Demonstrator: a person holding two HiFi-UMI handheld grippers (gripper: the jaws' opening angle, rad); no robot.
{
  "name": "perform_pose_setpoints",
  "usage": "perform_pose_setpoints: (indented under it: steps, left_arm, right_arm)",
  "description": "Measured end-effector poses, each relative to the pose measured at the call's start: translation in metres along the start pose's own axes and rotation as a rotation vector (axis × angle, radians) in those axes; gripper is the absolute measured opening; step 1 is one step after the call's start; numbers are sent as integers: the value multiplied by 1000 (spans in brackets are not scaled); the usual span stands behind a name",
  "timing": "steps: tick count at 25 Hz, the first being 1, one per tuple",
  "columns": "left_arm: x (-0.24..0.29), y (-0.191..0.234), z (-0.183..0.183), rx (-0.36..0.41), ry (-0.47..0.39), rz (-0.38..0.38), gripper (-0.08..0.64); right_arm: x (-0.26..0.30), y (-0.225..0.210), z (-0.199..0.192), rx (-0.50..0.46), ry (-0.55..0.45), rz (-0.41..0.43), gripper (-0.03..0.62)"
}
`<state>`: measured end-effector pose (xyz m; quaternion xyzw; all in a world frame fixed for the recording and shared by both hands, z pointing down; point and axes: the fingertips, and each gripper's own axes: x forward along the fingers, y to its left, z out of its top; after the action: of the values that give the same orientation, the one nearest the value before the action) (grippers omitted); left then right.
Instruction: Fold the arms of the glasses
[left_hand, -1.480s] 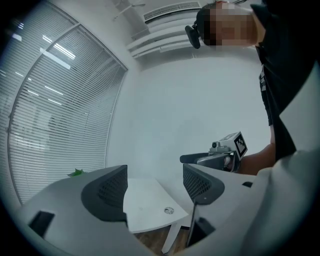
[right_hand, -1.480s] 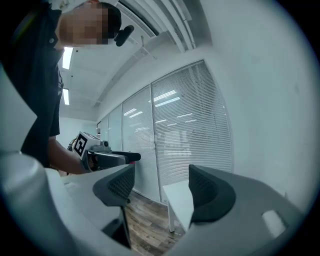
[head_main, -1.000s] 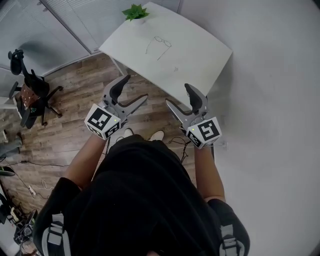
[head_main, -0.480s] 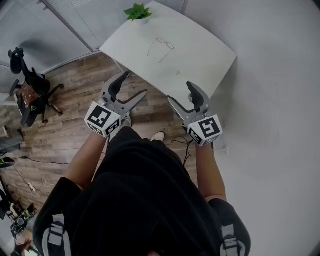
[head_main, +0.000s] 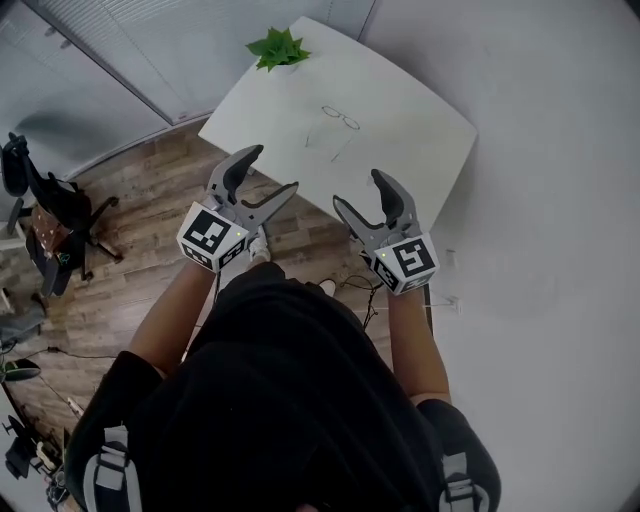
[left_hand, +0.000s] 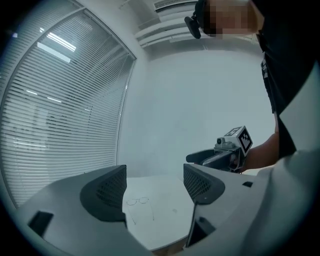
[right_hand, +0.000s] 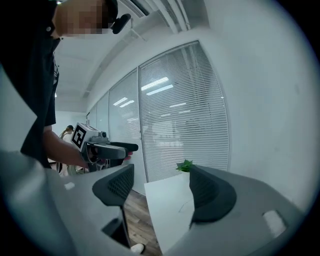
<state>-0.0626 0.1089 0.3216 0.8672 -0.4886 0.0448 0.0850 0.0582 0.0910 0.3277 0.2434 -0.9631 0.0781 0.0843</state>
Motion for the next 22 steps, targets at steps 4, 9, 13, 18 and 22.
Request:
perform_pose_setpoints:
  steps: [4, 9, 13, 18, 22]
  left_arm:
    - [10, 50, 0, 6, 9, -60, 341]
    - [21, 89, -6, 20, 10, -157, 341]
    - [39, 111, -14, 27, 34, -231, 341]
    - [65, 120, -24, -11, 51, -256, 341]
    - [91, 118, -32, -36, 64, -263, 341]
  right_arm:
    - [46, -10, 1, 6, 25, -66, 345]
    - [80, -19, -3, 36, 47, -151, 345]
    - [96, -31, -9, 53, 70, -211, 345]
    - [94, -50, -26, 97, 95, -272, 345]
    - [92, -75, -43, 140, 108, -323, 345]
